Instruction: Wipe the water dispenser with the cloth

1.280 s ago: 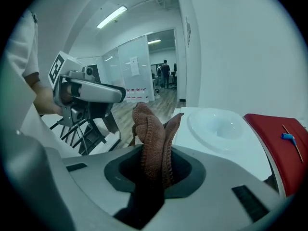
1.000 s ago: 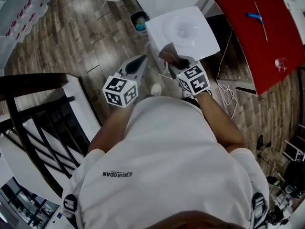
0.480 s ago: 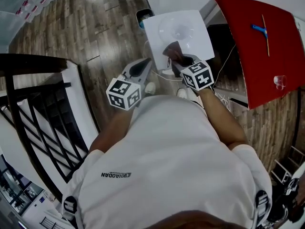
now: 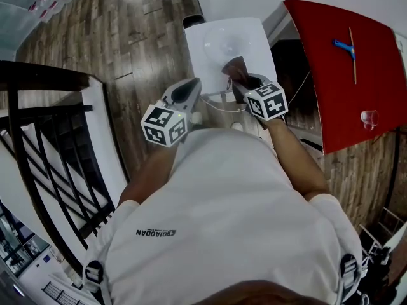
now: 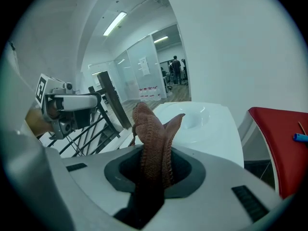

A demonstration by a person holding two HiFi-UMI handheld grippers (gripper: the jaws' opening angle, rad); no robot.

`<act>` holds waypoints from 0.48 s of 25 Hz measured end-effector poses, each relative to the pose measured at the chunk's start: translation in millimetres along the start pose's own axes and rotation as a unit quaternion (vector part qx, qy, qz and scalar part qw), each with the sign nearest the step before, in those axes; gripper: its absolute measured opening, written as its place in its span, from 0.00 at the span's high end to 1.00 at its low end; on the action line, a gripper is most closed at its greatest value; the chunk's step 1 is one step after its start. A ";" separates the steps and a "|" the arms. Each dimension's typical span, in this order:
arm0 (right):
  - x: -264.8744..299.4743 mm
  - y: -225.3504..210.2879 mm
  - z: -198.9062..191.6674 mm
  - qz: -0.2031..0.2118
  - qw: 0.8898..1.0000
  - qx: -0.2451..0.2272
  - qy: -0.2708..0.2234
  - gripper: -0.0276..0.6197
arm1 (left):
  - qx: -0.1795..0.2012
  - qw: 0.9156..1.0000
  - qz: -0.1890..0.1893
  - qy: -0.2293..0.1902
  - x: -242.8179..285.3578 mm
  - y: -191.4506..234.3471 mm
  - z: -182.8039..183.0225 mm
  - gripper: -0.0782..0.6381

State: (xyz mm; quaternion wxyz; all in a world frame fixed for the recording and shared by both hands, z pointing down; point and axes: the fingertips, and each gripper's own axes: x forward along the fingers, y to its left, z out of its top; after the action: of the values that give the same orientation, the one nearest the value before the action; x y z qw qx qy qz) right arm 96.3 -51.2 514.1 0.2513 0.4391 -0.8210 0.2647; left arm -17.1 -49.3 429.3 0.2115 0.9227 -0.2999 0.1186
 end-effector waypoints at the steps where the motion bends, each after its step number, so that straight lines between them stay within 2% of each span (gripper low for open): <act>1: -2.0 -3.8 -1.5 0.000 1.000 0.001 -0.001 0.82 | 0.001 1.000 0.001 0.000 1.8 -2.6 -0.2 0.90; 12: -25.7 -45.5 -20.4 -0.019 1.000 0.014 0.000 0.82 | -0.002 1.000 0.024 -0.004 7.0 -24.3 -2.8 0.90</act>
State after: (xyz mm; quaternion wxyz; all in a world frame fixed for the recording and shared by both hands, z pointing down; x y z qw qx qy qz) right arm 151.4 -44.4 522.2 0.2497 0.4578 -0.8090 0.2713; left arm 2.9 -33.7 426.5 0.2091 0.9152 -0.3233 0.1192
